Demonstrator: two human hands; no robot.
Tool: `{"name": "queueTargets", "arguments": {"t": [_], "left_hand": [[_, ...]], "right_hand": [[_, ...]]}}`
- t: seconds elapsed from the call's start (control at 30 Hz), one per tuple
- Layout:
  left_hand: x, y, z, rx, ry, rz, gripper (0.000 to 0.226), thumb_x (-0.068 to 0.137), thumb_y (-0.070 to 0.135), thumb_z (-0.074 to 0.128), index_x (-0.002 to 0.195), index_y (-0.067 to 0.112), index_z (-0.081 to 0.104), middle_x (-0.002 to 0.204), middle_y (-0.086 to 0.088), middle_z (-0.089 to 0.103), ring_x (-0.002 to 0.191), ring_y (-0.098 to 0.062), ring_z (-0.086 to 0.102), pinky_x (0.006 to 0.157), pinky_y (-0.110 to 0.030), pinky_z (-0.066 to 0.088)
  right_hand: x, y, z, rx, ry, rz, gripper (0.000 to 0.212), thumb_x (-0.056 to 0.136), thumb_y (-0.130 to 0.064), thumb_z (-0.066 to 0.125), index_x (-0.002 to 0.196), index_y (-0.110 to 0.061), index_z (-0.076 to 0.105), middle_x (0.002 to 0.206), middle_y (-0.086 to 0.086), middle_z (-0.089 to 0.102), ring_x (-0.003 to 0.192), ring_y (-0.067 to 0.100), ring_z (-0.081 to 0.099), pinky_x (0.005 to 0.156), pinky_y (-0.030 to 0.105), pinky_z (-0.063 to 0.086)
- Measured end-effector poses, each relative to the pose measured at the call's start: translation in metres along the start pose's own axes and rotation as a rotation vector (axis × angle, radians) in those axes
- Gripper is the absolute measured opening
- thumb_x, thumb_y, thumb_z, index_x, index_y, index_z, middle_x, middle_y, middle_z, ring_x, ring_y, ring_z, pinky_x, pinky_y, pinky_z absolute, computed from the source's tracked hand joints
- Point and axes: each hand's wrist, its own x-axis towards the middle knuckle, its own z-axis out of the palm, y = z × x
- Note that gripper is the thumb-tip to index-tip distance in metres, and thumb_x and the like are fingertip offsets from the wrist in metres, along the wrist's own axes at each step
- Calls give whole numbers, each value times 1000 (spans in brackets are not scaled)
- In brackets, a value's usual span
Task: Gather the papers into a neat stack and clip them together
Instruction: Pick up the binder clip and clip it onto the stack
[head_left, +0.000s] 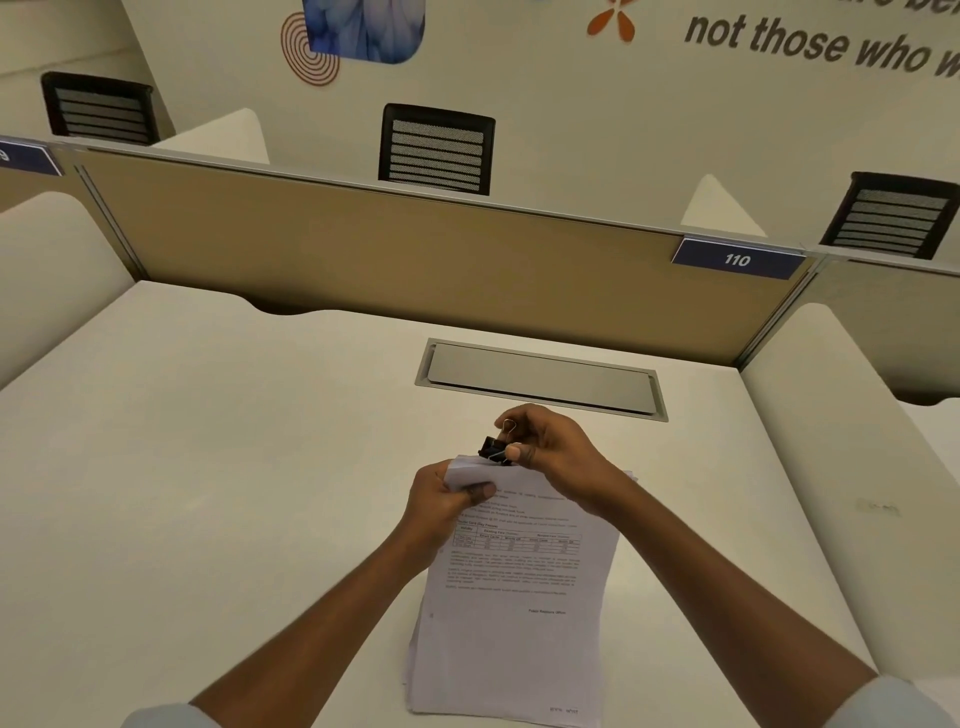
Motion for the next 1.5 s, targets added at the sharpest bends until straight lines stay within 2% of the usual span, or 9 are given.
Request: {"name": "queueTargets", "arguments": {"t": [0.13, 0.27, 0.47, 0.57, 0.63, 0.73, 0.9, 1.2, 1.5], "left_hand": [[0, -1, -1, -15, 2, -6, 36, 73, 18, 71, 108, 9, 69, 90, -2, 75, 85, -30, 72, 68, -32, 59], [0, -1, -1, -10, 0, -1, 31, 73, 18, 71, 104, 15, 71, 90, -2, 76, 84, -30, 72, 68, -32, 59], [0, 1, -2, -25, -2, 4, 27, 74, 16, 73, 101, 16, 71, 90, -8, 75, 83, -31, 72, 69, -37, 60], [-1, 1, -2, -18, -2, -2, 22, 80, 7, 72, 99, 17, 71, 88, -6, 75, 82, -30, 72, 68, -36, 60], [-1, 1, -1, -7, 4, -4, 22, 82, 4, 70, 97, 19, 71, 85, -3, 76, 80, -28, 73, 66, -33, 60], [-2, 2, 0, 3, 13, -11, 20, 77, 15, 73, 96, 22, 70, 86, -4, 75, 79, -29, 73, 66, -34, 60], [-2, 1, 0, 26, 7, -24, 25, 76, 18, 72, 99, 9, 67, 83, -3, 74, 77, -29, 73, 65, -33, 59], [-4, 2, 4, 86, 38, -18, 13, 84, 12, 69, 97, 15, 68, 84, -4, 73, 77, -28, 72, 65, -29, 58], [-7, 8, 6, 129, 30, 13, 13, 84, 5, 67, 86, 17, 68, 70, 9, 71, 66, -10, 70, 58, -17, 53]], "right_hand": [[0, -3, 2, 3, 16, 31, 19, 90, -11, 58, 108, -17, 57, 109, 1, 61, 94, 14, 62, 79, 27, 52], [1, -1, 6, 24, 128, 62, 20, 86, -4, 62, 102, -17, 62, 95, -2, 64, 91, 15, 62, 81, 26, 53], [3, -7, 11, 9, 273, 87, 17, 85, -3, 65, 99, -11, 62, 90, 1, 65, 86, 15, 63, 80, 26, 55], [4, -15, 10, -117, 324, 53, 18, 84, -2, 66, 100, -8, 60, 95, 6, 65, 84, 14, 62, 74, 14, 52], [2, -22, 11, -216, 304, 45, 18, 86, -1, 63, 102, -9, 57, 100, 7, 62, 85, 14, 64, 79, 20, 54], [-6, -31, 16, -401, 230, -15, 19, 89, -1, 58, 106, -10, 55, 107, 6, 60, 90, 16, 64, 81, 23, 54], [-16, -35, 19, -612, 164, -97, 18, 89, -7, 59, 107, -8, 56, 112, 9, 62, 88, 16, 52, 75, 21, 42], [-20, -27, 30, -569, 214, -51, 20, 88, -7, 61, 107, -7, 55, 111, 12, 63, 96, 25, 60, 81, 28, 51], [-15, -24, 30, -524, 160, 38, 20, 89, -8, 60, 109, -8, 57, 111, 9, 63, 97, 21, 59, 86, 30, 52]]}}
